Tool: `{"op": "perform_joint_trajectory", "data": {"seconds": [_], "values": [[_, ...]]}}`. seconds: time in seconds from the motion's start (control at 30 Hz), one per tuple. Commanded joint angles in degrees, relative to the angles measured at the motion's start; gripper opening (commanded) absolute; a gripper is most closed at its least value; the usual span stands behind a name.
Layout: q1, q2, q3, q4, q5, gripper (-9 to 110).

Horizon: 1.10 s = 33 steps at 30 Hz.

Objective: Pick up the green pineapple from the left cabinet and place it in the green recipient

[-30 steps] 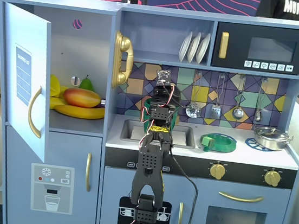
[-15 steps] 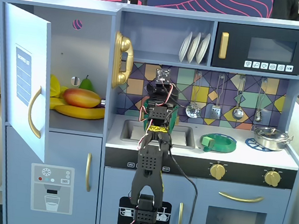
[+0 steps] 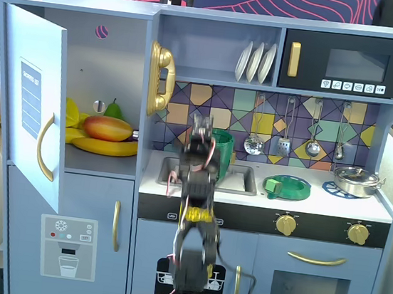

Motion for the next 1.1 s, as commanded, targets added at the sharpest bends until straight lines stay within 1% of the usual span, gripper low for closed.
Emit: {"op": "perform_joint_trajectory", "data": {"seconds": [0.0, 0.13, 0.3, 0.5, 0.73, 0.9, 1.07], "values": [[-1.1, 15.3, 13.5, 6.9, 1.1, 35], [-0.5, 22.8, 26.6, 8.2, 1.4, 35], [-0.4, 24.1, 36.7, 9.2, 2.3, 36], [-0.3, 24.2, 45.5, 4.4, 3.9, 36], [-0.4, 24.2, 45.5, 15.8, 5.2, 37], [-0.7, 24.2, 45.5, 28.3, 7.3, 39], [-1.1, 24.2, 45.6, 41.7, 11.0, 37]]}}
